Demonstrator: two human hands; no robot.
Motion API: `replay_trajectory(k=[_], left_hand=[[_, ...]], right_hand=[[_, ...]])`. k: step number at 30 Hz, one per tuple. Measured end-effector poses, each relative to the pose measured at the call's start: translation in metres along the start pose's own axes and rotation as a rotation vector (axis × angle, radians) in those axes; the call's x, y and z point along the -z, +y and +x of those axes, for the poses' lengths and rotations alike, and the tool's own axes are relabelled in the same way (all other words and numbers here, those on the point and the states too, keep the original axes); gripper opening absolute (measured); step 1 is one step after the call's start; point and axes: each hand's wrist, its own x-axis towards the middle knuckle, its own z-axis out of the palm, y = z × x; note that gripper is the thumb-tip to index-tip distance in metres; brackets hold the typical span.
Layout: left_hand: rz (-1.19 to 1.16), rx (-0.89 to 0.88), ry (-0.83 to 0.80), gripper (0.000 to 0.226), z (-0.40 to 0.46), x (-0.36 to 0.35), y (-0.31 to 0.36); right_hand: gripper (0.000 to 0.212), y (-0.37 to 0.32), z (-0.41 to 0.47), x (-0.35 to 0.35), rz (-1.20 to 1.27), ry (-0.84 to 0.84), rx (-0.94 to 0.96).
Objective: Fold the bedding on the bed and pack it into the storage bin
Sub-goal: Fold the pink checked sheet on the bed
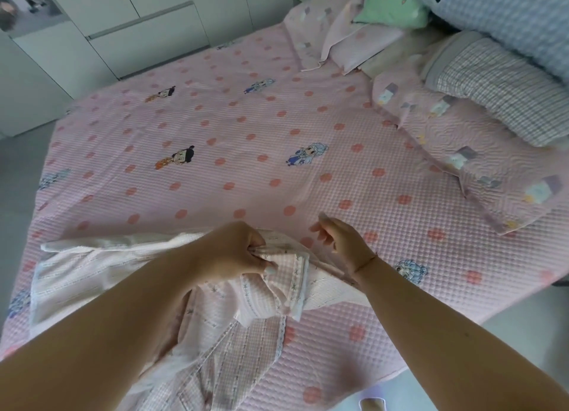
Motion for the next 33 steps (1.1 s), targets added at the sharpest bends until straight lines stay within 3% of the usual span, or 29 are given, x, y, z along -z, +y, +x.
replay_trajectory(k=[2, 4, 5, 8, 15, 17, 22, 24, 28, 33], left_hand=[[-0.051, 0.026, 0.036, 0.042, 0.003, 0.006, -0.002], [-0.082, 0.034, 0.061, 0.041, 0.004, 0.013, -0.004], [-0.098, 0.030, 0.074, 0.036, 0.003, 0.016, -0.004], [-0.151, 0.007, 0.108, 0.020, -0.004, 0.024, -0.011], [0.020, 0.206, 0.029, 0.024, -0.034, 0.027, -0.056], [0.046, 0.211, 0.081, 0.015, -0.040, 0.032, -0.062], [0.031, 0.146, 0.175, 0.036, -0.045, 0.050, -0.050], [0.027, 0.131, 0.182, 0.039, -0.045, 0.055, -0.045], [0.105, 0.150, 0.124, 0.029, -0.046, 0.054, -0.044], [0.114, 0.189, 0.284, 0.027, -0.048, 0.061, -0.051]], right_hand=[[0.048, -0.035, -0.009, -0.007, 0.050, -0.262, 0.143], [0.041, -0.057, -0.014, -0.014, -0.097, -0.481, 0.200], [0.036, -0.061, -0.014, -0.018, -0.214, -0.512, 0.224], [0.022, -0.061, -0.008, -0.025, -0.408, -0.407, 0.329], [0.025, -0.067, 0.006, -0.014, -0.363, -0.138, 0.341], [0.028, -0.067, 0.008, -0.014, -0.402, -0.143, 0.348], [0.021, -0.061, -0.002, -0.022, -0.509, -0.297, 0.341], [0.033, -0.060, -0.002, -0.020, -0.510, -0.238, 0.383], [0.032, -0.063, 0.003, -0.005, -0.467, -0.074, 0.387], [0.016, -0.065, -0.005, 0.002, -0.526, -0.215, 0.304]])
